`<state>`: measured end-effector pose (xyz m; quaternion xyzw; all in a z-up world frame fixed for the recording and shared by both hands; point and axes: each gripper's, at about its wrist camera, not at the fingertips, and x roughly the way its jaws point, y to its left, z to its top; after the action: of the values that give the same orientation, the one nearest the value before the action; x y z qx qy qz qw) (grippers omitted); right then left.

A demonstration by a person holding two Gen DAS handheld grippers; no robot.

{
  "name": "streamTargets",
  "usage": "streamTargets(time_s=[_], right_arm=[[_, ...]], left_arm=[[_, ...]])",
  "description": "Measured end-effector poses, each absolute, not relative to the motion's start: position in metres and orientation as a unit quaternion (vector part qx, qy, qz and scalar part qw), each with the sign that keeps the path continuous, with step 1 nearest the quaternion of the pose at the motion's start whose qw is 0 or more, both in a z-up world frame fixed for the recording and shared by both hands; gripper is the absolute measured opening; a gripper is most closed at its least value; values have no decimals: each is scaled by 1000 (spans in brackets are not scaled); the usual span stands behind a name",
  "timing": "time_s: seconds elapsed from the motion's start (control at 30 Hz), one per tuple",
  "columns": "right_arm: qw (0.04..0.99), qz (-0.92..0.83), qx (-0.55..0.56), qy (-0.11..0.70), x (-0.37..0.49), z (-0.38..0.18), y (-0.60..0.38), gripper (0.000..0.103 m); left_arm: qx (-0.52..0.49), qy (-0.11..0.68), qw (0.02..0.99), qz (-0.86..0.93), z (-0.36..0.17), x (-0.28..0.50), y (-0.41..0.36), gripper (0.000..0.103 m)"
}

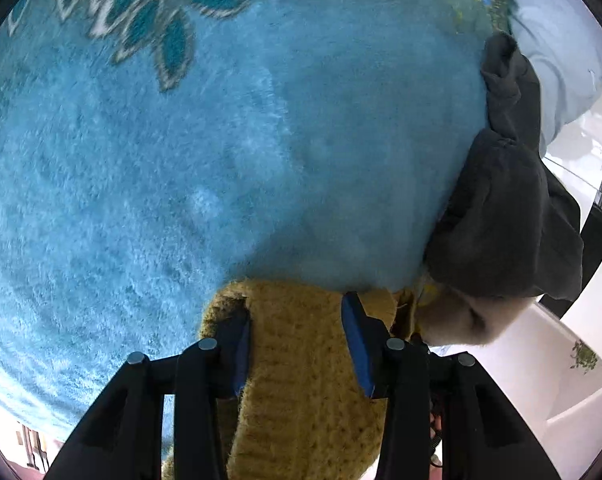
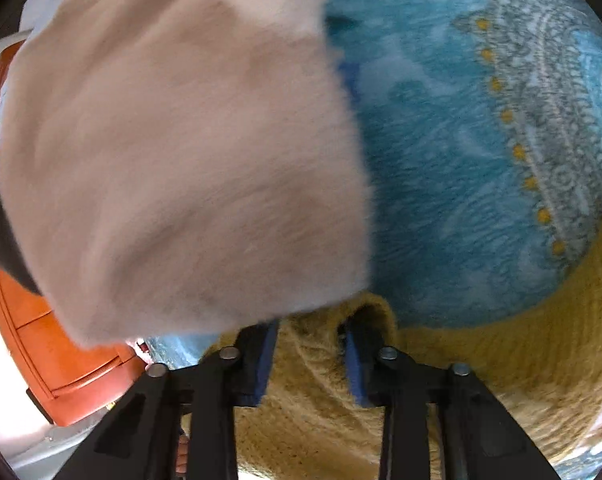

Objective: Fold clothes

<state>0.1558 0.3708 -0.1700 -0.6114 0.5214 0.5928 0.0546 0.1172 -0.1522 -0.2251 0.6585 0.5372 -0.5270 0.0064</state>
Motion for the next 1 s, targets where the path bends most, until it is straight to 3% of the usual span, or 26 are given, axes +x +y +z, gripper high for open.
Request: streamTargets(time_s=[0.03, 0.07, 0.27, 0.57, 1.0], right_arm=[[54, 598, -612, 515, 155, -167, 367, 19], [58, 604, -612, 507, 154, -163, 363, 12], [63, 641, -571, 509, 160, -124, 352, 8], [29, 723, -464, 511, 198, 4, 340, 7], [-34, 845, -283, 452, 300, 220, 385, 7]], left_arm=[[658, 526, 6, -539, -219, 114, -150, 13], [656, 516, 5, -550, -212, 111, -148, 6], [623, 480, -57, -615, -161, 85, -136, 6], [519, 467, -141, -702, -41, 76, -148, 6], [367, 389, -243, -809, 169, 192, -89, 6]])
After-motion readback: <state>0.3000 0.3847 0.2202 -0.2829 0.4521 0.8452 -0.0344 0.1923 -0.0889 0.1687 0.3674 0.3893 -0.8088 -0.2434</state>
